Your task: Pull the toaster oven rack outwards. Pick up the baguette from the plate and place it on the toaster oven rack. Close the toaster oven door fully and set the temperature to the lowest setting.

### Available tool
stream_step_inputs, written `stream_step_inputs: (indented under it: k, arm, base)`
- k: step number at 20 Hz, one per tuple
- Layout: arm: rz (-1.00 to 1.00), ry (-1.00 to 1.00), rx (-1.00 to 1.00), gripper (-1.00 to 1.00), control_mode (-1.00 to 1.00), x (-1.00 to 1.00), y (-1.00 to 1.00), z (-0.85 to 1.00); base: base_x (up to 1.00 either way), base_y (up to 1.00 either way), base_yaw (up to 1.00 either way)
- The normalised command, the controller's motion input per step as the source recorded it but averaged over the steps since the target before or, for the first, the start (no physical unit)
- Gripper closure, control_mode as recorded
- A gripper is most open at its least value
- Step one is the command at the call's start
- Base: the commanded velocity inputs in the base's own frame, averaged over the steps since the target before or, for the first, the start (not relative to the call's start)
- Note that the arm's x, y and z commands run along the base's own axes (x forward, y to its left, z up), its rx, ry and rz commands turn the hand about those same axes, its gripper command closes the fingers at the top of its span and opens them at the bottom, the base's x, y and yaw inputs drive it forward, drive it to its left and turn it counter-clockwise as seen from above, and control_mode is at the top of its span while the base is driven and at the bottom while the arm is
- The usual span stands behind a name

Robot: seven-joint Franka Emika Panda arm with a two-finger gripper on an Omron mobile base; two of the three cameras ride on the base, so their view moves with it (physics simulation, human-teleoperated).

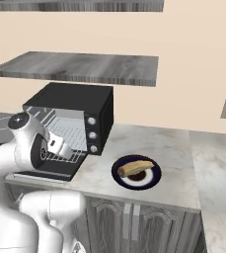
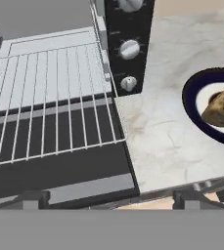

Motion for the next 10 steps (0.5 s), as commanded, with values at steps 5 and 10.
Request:
stream_step_inputs:
  k: [5,10]
  arm:
    - [-0.21,0.16,0.05,-1.00,-1.00,-0.03,-0.72,0.00]
    - [-0.19,0.13,0.01,-1.00,-1.00,-0.03,-0.68,0.00]
  base:
    - [0.00,0.00,0.00]
    - [0.00,0.00,0.00]
